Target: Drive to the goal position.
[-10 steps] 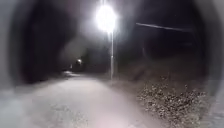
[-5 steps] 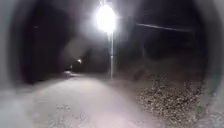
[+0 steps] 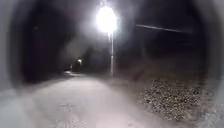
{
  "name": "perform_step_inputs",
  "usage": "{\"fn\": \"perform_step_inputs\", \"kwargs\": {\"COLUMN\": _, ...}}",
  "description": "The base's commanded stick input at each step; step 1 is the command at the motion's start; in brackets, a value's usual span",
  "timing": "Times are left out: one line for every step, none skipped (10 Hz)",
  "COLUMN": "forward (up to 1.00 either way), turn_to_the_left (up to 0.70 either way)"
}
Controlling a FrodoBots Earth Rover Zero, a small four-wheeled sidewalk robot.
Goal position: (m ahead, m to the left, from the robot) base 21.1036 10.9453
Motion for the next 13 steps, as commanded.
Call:
{"fn": "perform_step_inputs", "kwargs": {"forward": -0.7, "turn_to_the_left": 0.0}}
{"fn": "perform_step_inputs", "kwargs": {"forward": -0.7, "turn_to_the_left": 0.0}}
{"fn": "perform_step_inputs", "kwargs": {"forward": -0.7, "turn_to_the_left": 0.0}}
{"fn": "perform_step_inputs", "kwargs": {"forward": -0.7, "turn_to_the_left": 0.0}}
{"fn": "perform_step_inputs", "kwargs": {"forward": -0.7, "turn_to_the_left": 0.0}}
{"fn": "perform_step_inputs", "kwargs": {"forward": -0.7, "turn_to_the_left": 0.0}}
{"fn": "perform_step_inputs", "kwargs": {"forward": -0.39, "turn_to_the_left": 0.0}}
{"fn": "perform_step_inputs", "kwargs": {"forward": 0.0, "turn_to_the_left": 0.0}}
{"fn": "perform_step_inputs", "kwargs": {"forward": 0.0, "turn_to_the_left": 0.0}}
{"fn": "perform_step_inputs", "kwargs": {"forward": 0.0, "turn_to_the_left": 0.0}}
{"fn": "perform_step_inputs", "kwargs": {"forward": 0.0, "turn_to_the_left": 0.0}}
{"fn": "perform_step_inputs", "kwargs": {"forward": 0.0, "turn_to_the_left": 0.0}}
{"fn": "perform_step_inputs", "kwargs": {"forward": 0.0, "turn_to_the_left": 0.0}}
